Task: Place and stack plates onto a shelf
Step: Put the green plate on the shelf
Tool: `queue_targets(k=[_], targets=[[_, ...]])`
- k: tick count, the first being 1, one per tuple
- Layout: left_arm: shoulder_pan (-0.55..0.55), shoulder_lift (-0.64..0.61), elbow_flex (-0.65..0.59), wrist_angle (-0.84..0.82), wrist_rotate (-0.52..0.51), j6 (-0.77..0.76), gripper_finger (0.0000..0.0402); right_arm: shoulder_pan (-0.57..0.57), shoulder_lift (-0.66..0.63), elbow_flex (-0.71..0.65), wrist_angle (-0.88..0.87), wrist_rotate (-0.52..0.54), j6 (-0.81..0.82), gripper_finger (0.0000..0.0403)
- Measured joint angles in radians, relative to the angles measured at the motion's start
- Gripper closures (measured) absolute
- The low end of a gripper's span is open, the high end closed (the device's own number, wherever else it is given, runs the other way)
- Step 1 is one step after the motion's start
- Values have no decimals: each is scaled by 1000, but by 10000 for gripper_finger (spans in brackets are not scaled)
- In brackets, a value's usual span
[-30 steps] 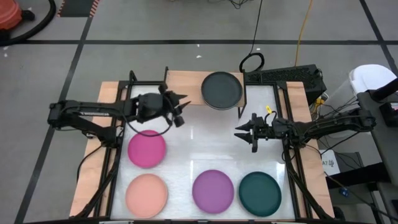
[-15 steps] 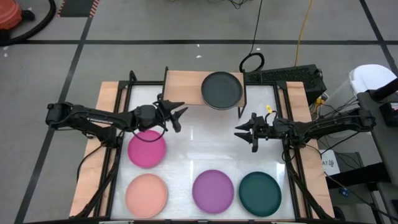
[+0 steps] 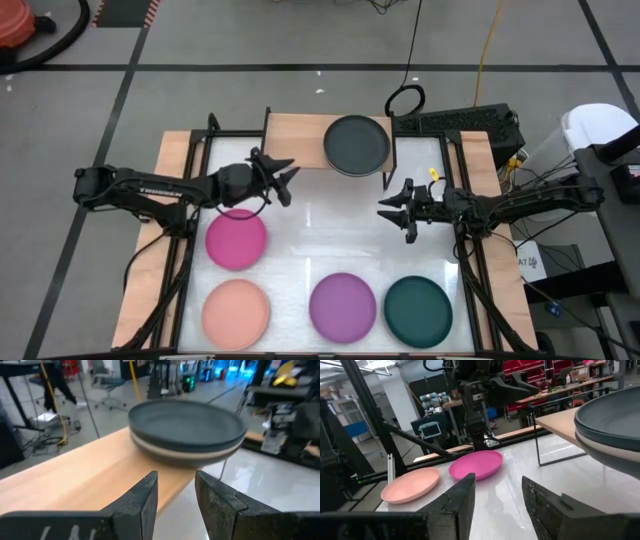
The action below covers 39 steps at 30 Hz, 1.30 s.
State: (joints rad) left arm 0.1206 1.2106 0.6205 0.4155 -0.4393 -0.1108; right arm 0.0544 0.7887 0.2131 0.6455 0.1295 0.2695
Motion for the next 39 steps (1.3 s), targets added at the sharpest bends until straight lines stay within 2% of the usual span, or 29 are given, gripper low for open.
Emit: queue_targets(k=[3, 9, 18, 23, 27, 31, 34, 39], targets=[[-19, 0, 0, 35, 14, 8, 266, 0, 0, 0, -2, -10, 14, 260], [-69, 0, 0, 125, 37, 95, 266, 0, 0, 0, 50, -184, 51, 260], [-166, 0, 0, 178, 48, 111, 266, 45, 0, 1, 32, -184, -9, 260], [-199, 0, 0, 179, 47, 135, 266, 121, 0, 88, -143, -162, -94, 260], [-223, -29, 0, 176, 23, 189, 266, 204, 32, 198, -377, -47, -107, 260], [-255, -89, 0, 195, -23, 212, 266, 273, 89, 274, -518, 20, -99, 260], [-295, -122, 1, 188, -29, 258, 266, 286, 125, 282, -572, 16, -63, 260], [-336, -147, -22, 189, -75, 285, 266, 287, 158, 282, -650, -68, 33, 260]])
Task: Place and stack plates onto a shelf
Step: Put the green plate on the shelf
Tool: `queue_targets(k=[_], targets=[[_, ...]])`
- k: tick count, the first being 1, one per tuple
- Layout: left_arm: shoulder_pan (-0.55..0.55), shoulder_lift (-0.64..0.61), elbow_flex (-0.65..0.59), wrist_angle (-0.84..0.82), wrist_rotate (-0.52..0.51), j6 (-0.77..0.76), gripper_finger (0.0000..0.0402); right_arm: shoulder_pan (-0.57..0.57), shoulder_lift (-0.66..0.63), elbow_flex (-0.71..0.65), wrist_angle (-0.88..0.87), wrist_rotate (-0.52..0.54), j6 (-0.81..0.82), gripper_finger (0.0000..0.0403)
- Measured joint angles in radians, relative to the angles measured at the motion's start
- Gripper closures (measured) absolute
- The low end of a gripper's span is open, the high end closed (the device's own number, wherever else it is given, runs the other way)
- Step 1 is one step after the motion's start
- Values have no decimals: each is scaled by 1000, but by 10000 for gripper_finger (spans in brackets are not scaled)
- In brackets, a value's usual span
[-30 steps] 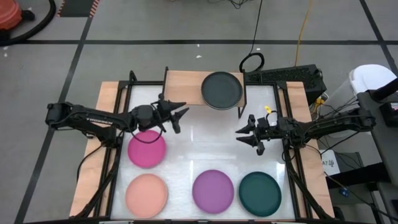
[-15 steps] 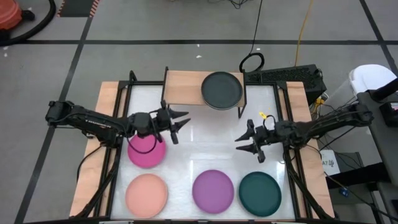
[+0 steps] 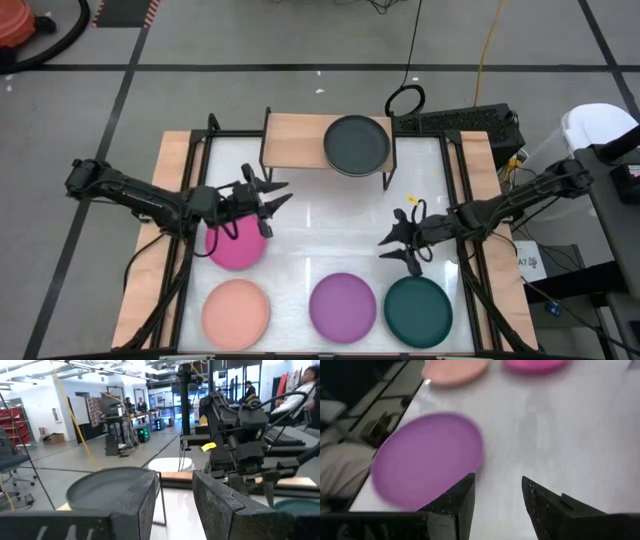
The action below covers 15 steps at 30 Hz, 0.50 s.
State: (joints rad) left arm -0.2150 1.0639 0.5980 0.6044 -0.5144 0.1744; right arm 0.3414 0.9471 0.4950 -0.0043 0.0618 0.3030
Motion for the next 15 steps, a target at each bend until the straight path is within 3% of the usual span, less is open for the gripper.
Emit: queue_targets(k=[10, 15], targets=[[13, -25, -87, 46, -62, -57, 266, 82, 94, -71, -85, -171, 85, 260], [18, -25, -98, 42, -62, -83, 266, 128, 136, -95, -85, -197, 155, 260]])
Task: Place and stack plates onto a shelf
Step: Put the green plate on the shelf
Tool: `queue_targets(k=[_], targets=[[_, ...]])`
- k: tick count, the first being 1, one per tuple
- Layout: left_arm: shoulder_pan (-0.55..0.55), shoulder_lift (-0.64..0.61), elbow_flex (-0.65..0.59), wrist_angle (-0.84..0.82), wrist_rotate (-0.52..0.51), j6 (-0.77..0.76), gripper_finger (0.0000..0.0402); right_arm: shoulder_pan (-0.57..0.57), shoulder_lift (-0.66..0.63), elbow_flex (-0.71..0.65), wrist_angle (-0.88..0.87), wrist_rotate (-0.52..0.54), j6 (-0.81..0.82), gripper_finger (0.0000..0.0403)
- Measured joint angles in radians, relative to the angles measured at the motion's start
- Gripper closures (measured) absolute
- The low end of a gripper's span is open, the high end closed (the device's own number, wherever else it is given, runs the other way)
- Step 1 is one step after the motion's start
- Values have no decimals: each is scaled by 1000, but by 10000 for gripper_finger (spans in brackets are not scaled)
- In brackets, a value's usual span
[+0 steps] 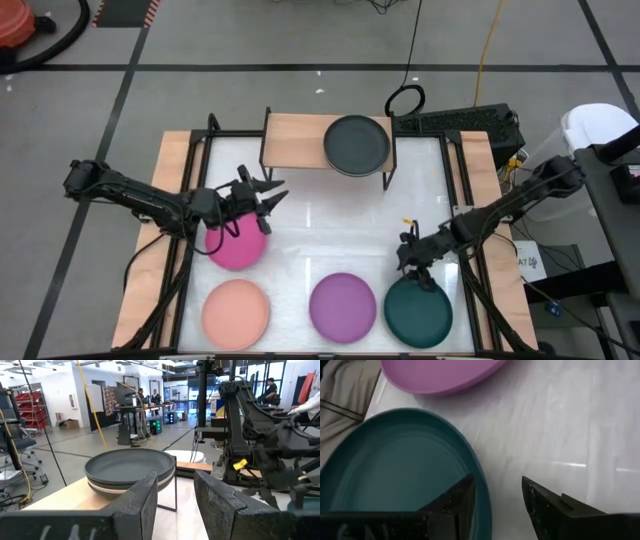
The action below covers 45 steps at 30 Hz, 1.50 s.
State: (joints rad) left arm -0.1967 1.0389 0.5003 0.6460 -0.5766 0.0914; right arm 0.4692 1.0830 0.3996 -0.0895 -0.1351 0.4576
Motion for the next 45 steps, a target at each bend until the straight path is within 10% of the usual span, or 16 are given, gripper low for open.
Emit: queue_targets(k=[12, 21, 28, 45], targets=[[0, 0, 0, -11, 0, -3, 266, 12, 52, -1, -7, 0, 1, 266], [0, 0, 0, -31, 1, -18, 266, 11, 55, -1, -76, -19, -30, 386], [0, 0, 0, -32, 1, -24, 266, 11, 16, -1, -70, -10, -46, 399], [-2, 0, 0, -45, 3, -89, 266, -131, -287, 30, 62, 538, -162, 402]])
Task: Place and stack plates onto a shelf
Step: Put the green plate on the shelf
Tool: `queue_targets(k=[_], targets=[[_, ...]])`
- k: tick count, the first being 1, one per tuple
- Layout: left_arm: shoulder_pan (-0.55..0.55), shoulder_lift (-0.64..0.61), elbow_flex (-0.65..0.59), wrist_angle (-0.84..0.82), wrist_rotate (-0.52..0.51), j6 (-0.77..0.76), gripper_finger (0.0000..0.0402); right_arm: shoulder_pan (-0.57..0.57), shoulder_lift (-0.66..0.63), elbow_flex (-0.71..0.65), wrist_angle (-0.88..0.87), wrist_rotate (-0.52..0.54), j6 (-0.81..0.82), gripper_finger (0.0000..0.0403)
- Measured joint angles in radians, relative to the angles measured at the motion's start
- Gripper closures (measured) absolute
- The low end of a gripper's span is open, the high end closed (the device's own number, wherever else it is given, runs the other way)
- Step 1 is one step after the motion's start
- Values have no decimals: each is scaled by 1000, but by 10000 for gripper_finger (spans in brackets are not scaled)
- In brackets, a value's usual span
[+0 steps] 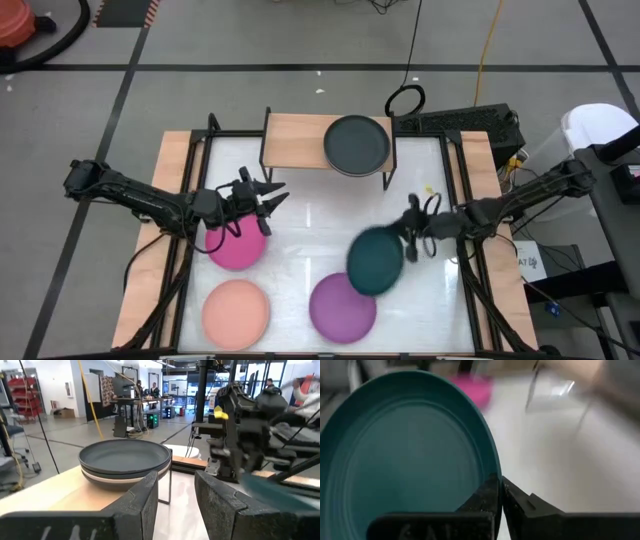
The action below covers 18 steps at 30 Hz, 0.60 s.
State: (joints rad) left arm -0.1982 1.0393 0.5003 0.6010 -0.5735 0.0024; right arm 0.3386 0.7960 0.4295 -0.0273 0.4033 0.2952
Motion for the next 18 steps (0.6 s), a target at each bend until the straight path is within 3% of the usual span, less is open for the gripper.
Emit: queue_targets(k=[3, 6, 10, 14, 18], targets=[[1, 0, 0, 0, 0, -53, 266, -37, -19, 2, 221, 67, -150, 402], [5, 0, 0, 0, 0, -53, 266, -84, -11, 2, 497, 70, -279, 402], [13, -12, 0, 2, 0, -27, 266, -174, 19, 3, 777, 68, -343, 402], [-7, -92, 0, 1, -1, 29, 266, -287, 62, 40, 809, 64, -316, 402], [-38, -161, 0, -35, -5, 76, 266, -386, 135, 117, 772, -26, -268, 403]])
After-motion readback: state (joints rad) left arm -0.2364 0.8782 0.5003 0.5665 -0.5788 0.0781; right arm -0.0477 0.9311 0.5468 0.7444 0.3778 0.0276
